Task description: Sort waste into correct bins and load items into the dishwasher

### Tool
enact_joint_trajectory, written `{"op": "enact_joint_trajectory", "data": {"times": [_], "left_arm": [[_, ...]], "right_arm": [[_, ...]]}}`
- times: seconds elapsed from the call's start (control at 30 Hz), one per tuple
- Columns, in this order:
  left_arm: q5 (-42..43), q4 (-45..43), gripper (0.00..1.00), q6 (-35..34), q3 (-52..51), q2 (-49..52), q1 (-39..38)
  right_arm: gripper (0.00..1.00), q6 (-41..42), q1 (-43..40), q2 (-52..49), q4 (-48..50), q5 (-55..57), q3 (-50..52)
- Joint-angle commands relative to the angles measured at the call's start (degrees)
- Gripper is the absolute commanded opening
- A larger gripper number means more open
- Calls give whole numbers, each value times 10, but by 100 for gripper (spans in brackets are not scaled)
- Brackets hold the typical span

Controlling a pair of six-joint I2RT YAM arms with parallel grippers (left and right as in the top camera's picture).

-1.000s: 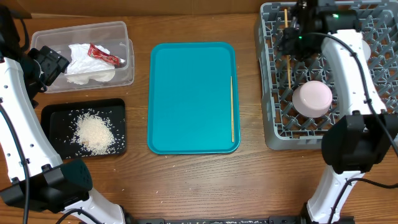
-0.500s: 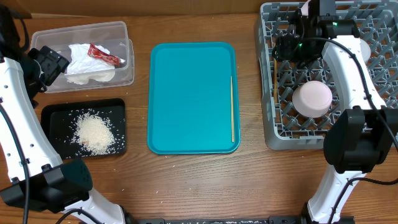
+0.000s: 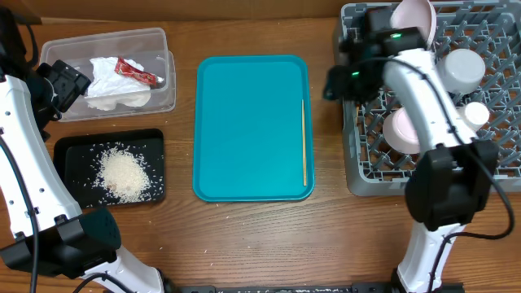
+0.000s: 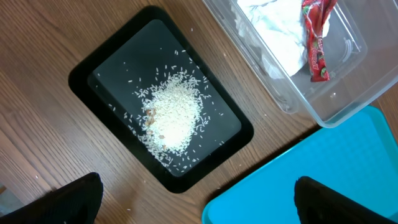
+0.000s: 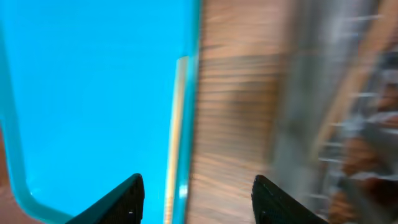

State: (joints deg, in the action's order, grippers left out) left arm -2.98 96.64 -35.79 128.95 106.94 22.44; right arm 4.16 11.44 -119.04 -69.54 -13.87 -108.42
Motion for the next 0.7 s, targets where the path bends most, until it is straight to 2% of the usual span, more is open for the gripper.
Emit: {"op": "enact_joint_trajectory", "data": {"times": [0.0, 0.27, 0.4, 0.67], "left_arm": [[0, 0, 100, 9, 1, 2, 0], [0, 0, 100, 9, 1, 2, 0], [0, 0, 100, 9, 1, 2, 0], [0, 0, 100, 9, 1, 2, 0]], "right_arm": [[57, 51, 45, 22, 19, 59, 38], [49, 132, 112, 22, 136, 94, 182], [48, 137, 129, 22, 184, 94, 241], [41, 137, 137, 22, 194, 97, 283]]}}
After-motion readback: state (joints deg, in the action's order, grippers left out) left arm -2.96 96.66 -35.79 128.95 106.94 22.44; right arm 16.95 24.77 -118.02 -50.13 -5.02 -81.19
